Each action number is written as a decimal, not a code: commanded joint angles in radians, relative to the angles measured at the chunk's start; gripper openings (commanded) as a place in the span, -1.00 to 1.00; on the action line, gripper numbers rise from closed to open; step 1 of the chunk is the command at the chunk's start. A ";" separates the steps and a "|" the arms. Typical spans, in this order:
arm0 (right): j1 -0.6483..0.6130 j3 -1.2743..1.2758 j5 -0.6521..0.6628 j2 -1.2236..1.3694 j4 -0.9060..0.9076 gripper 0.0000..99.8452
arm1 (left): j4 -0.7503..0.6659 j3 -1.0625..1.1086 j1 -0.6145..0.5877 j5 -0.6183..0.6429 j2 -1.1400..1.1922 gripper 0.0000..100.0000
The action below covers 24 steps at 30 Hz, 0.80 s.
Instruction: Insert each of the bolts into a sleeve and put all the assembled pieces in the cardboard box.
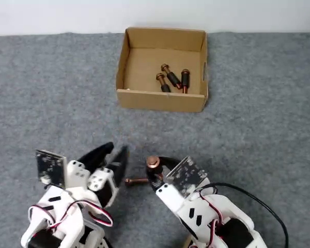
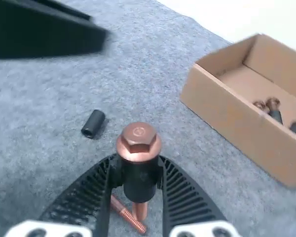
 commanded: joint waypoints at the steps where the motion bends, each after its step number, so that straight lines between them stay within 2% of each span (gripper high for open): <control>1: 0.102 -0.020 -0.095 -0.001 -0.012 -0.98 | 0.003 -0.005 -0.089 -0.011 -0.011 -0.97; 5: 0.246 -0.023 -0.160 0.001 0.027 -0.98 | 0.000 0.101 -0.187 -0.012 -0.011 -0.99; 8: 0.280 -0.046 -0.166 0.010 0.119 -0.98 | -0.002 0.166 -0.232 -0.044 -0.011 -0.99; 11: 0.280 -0.123 -0.166 0.064 0.139 -0.98 | -0.017 0.231 -0.270 -0.176 -0.011 -0.99; 18: 0.285 -0.396 -0.167 0.418 0.119 -0.98 | -0.209 0.512 -0.422 -0.493 -0.011 -0.99; 24: 0.300 -0.606 -0.169 0.751 0.047 -0.98 | -0.176 0.515 -0.433 -0.488 -0.009 -0.99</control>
